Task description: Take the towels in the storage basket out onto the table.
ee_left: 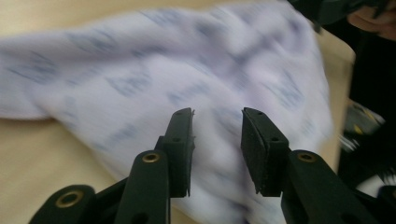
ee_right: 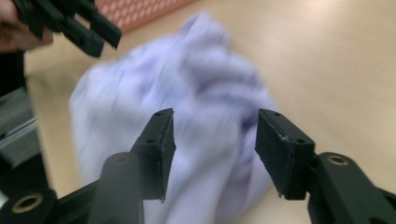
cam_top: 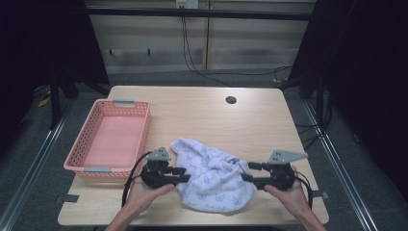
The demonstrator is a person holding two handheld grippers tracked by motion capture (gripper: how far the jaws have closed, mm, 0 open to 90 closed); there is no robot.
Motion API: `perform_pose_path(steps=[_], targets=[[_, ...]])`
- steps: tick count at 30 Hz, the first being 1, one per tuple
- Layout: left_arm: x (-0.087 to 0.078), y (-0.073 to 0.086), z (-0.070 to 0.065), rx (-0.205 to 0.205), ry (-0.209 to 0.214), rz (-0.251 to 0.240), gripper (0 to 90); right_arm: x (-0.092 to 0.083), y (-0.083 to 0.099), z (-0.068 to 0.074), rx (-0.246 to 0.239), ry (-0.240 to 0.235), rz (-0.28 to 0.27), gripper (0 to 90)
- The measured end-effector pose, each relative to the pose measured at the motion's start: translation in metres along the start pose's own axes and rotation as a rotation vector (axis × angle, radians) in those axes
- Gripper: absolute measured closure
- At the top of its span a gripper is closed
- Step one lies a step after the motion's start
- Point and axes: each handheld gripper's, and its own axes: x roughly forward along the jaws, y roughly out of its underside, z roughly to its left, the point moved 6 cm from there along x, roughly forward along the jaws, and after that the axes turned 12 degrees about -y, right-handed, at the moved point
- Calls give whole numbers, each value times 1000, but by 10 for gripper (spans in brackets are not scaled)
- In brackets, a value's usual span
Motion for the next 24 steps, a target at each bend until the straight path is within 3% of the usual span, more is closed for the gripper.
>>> perform_pose_path(steps=[1,2,5,7,8,10,11,13,15,17,20,23,24], targets=[[3,-4,6,-13,-12,-21,659,3,-12,-8,-2,9,-26,502],[8,-6,10,-9,-37,-11,675,9,-21,-14,8,2,-38,502],[28,2,14,-6,-40,58,603,45,-33,-31,27,-5,12,480],[37,11,12,4,-30,94,612,66,-35,-38,35,-14,47,451],[39,16,10,30,-24,119,664,77,-34,-41,38,-7,79,431],[40,22,6,84,-7,151,769,93,-32,-46,71,-39,97,395],[39,24,5,86,-3,165,794,103,-28,-48,98,-57,132,399],[39,26,6,62,16,166,818,116,-21,-46,113,-86,178,454],[39,26,8,54,24,167,823,125,-15,-43,106,-96,220,606],[39,26,9,46,27,166,823,122,-21,-43,79,-68,188,789],[38,25,9,53,7,158,823,106,-39,-50,59,-16,107,829],[38,25,10,47,12,157,823,69,-67,-59,52,34,-25,834],[38,24,10,48,3,154,823,59,-74,-59,54,29,-59,835]])
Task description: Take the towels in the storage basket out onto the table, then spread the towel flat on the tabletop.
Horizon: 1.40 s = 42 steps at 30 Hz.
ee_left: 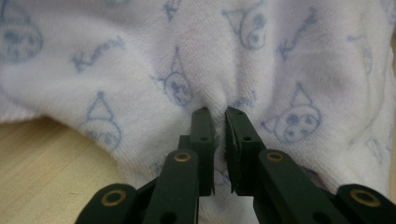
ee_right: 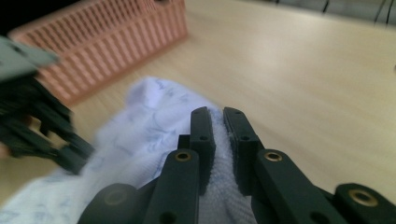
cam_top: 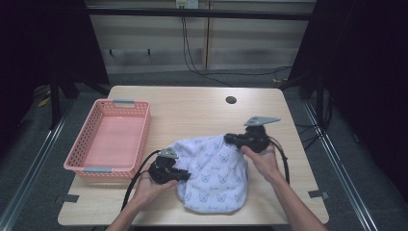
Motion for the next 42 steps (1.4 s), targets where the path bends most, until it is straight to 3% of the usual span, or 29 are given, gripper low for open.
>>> perform_pose_path(steps=[1,3,5,7,10,11,13,15,17,19,20,21,22,23,24,25,27,28,30,31,32,34,36,39,40,42], targets=[[-1,0,-1,1,4,-1,823,-14,-10,4,-27,-3,-37,836],[-2,0,-5,2,-3,4,823,-29,-16,19,-71,-27,-59,835],[-4,4,-12,7,13,21,818,-40,-7,40,-132,-31,-30,834],[-7,10,-19,7,31,31,797,-44,16,52,-154,-42,18,831],[-17,16,-27,6,69,23,753,-47,59,48,-105,-38,80,825],[-19,16,-27,9,64,18,687,-47,77,45,-88,-36,120,821],[-24,12,-21,-39,54,-26,614,-47,94,42,-78,-18,170,804],[-24,6,-11,-61,31,-61,599,-47,105,39,-55,-29,202,788],[-21,-6,3,-110,7,-108,595,-46,109,34,-43,-21,228,715],[-13,-14,13,-115,-20,-114,607,-46,106,31,-30,-26,214,623],[-9,-18,19,-115,-54,-112,604,-47,103,30,-34,-25,201,588],[-6,-24,26,-153,-50,-128,588,-48,99,29,-30,-23,180,565],[-4,-27,28,-183,-16,-135,562,-50,95,28,-29,-21,167,545],[-2,-30,31,-185,-42,-125,553,-51,91,26,-30,-10,159,536],[1,-33,33,-165,-94,-122,533,-54,87,24,-22,-3,136,530],[4,-34,34,-142,-88,-120,508,-56,83,20,-7,-2,113,527],[10,-36,41,-172,-117,-116,489,-58,79,13,19,4,78,528],[12,-37,42,-184,-92,-123,486,-57,80,8,36,10,77,529],[17,-37,43,-180,-97,-122,504,-52,85,3,62,-4,99,507],[20,-37,42,-188,-69,-123,544,-48,89,2,77,-12,124,488],[23,-36,42,-175,-74,-110,572,-44,93,2,87,-15,144,478],[27,-33,41,-152,-56,-93,775,-34,100,4,117,-59,182,468],[27,-33,41,-134,-47,-100,872,-26,104,6,155,-102,214,506],[18,-40,43,-147,-30,-132,884,-16,106,7,177,-159,245,751],[14,-43,44,-135,-47,-140,885,-15,104,6,153,-133,247,852],[1,-56,46,-129,-51,-188,886,-18,92,3,130,-107,212,895]])
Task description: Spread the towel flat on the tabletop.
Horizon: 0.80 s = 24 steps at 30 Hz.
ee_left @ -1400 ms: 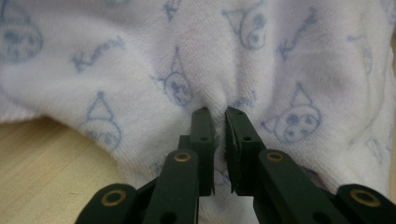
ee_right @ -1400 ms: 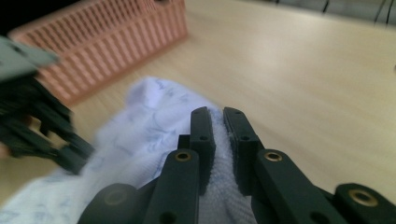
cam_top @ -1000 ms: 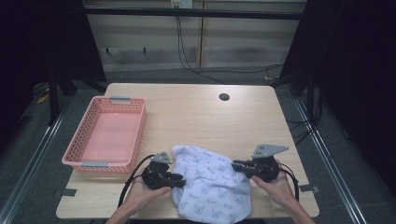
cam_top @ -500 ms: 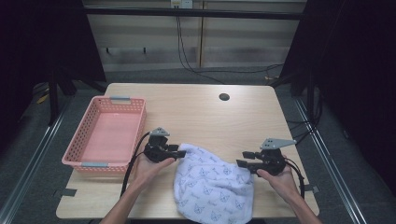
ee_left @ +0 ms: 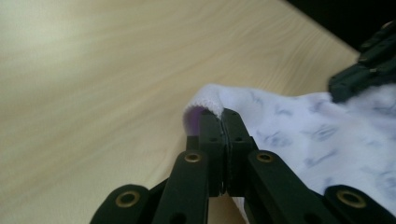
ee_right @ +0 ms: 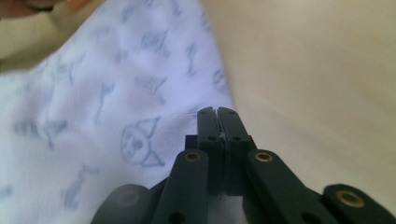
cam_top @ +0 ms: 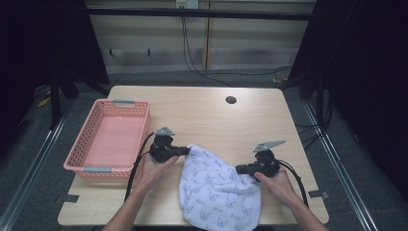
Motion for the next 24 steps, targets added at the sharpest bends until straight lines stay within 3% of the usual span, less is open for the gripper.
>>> perform_pose_path(steps=[3,8,11,13,15,17,18,19,21,22,23,24], targets=[[-15,-29,1,5,-20,-79,887,-22,-28,-5,-31,56,-115,900],[-45,-83,0,76,-87,-174,887,-66,-86,-7,-98,132,-271,900],[-66,-110,-6,101,-98,-247,887,-90,-117,-4,-141,173,-355,900],[-77,-116,-17,126,-77,-280,887,-103,-133,6,-179,187,-400,900],[-82,-107,-30,154,-41,-290,887,-108,-134,18,-220,174,-416,900],[-80,-83,-39,164,-9,-262,886,-105,-119,29,-243,150,-394,900],[-75,-67,-43,179,-1,-222,886,-97,-106,32,-245,139,-359,900],[-69,-49,-46,200,-27,-169,886,-88,-90,32,-239,143,-316,900],[-59,-12,-51,200,17,-97,886,-63,-47,29,-207,122,-213,900],[-54,7,-52,228,-12,-41,886,-55,-32,28,-196,123,-181,900],[-52,21,-52,237,-8,-20,886,-46,-15,28,-182,106,-140,900],[-50,34,-51,209,11,7,886,-39,0,28,-177,110,-111,900]])
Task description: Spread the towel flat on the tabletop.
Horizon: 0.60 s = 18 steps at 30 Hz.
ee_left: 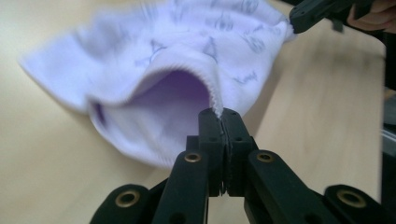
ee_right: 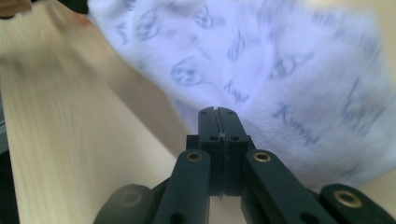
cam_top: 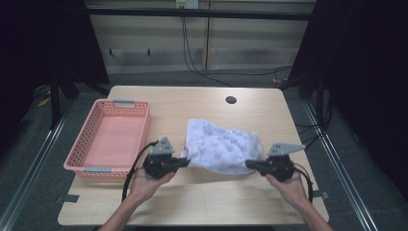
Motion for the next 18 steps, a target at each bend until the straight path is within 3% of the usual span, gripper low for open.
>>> perform_pose_path(steps=[3,6,7,10,12,14,16,17,18], targets=[[0,30,-9,19,21,90,883,10,29,9,22,-26,68,899],[-6,45,-19,20,59,116,875,11,36,20,17,-69,102,874],[-7,46,-21,18,57,109,848,11,37,23,7,-75,112,820],[-9,36,-17,-13,63,73,693,1,24,24,-5,-69,44,684],[-12,24,-9,-67,74,25,618,-9,7,17,-13,-31,-22,650],[-7,15,-1,-64,28,16,599,-17,-7,4,-10,16,-69,600],[6,9,6,-58,-7,38,605,-15,-18,-13,14,36,-84,578],[16,6,10,-71,-18,38,581,-11,-23,-22,22,56,-72,533],[23,4,14,-111,-15,24,577,-6,-29,-34,36,87,-73,506]])
